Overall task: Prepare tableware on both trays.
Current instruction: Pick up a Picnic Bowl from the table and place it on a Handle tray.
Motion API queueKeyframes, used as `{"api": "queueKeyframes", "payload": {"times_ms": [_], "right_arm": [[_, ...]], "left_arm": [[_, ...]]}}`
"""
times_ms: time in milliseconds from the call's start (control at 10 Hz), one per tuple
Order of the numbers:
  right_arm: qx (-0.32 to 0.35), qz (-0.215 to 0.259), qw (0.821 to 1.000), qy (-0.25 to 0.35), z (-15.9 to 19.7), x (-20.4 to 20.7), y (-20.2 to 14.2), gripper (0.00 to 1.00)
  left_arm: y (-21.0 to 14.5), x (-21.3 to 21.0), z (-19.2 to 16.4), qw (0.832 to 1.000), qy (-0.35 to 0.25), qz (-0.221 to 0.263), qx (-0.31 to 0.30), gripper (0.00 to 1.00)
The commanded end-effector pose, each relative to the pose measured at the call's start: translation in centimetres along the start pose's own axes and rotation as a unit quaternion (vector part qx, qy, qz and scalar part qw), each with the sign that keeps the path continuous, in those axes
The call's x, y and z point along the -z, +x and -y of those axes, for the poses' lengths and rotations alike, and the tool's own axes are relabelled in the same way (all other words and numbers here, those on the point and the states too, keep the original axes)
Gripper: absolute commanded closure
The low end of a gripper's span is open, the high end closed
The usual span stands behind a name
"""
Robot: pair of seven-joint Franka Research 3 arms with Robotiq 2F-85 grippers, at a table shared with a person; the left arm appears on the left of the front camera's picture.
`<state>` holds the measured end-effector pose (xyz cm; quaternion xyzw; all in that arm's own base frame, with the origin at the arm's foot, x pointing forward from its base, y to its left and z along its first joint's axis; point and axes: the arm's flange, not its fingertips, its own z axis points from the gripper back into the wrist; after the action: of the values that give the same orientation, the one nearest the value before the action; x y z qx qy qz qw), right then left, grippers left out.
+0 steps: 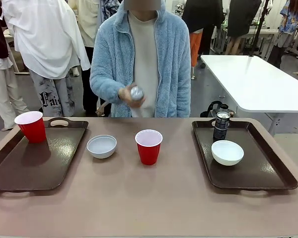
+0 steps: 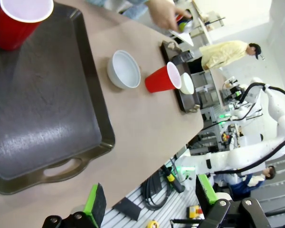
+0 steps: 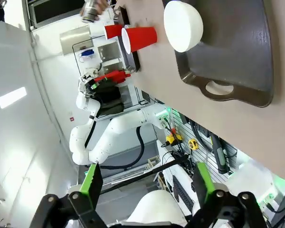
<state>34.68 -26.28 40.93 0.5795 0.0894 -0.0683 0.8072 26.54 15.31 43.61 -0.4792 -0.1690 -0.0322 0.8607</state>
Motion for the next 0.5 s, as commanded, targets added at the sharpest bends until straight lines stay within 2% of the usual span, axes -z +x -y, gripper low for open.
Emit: {"api": "queueKeyframes", "payload": {"times_ms": [0,200,400], "right_arm": [[0.000,0.001,1.000,0.000,0.0,0.0,0.0,0.00],[0.000,0.001,1.000,0.000,0.0,0.0,0.0,0.00],[0.000,0.001,1.000,0.000,0.0,0.0,0.0,0.00]], "left_arm": [[0.0,-0.1,0.1,1.000,-0.004,0.003,-0.003,0.00],[0.0,0.0,0.0,1.000,0.000,0.000,0.000,0.00],[2.7,0.9,4.2,0.997,0.079,-0.004,0.021,0.00]]}}
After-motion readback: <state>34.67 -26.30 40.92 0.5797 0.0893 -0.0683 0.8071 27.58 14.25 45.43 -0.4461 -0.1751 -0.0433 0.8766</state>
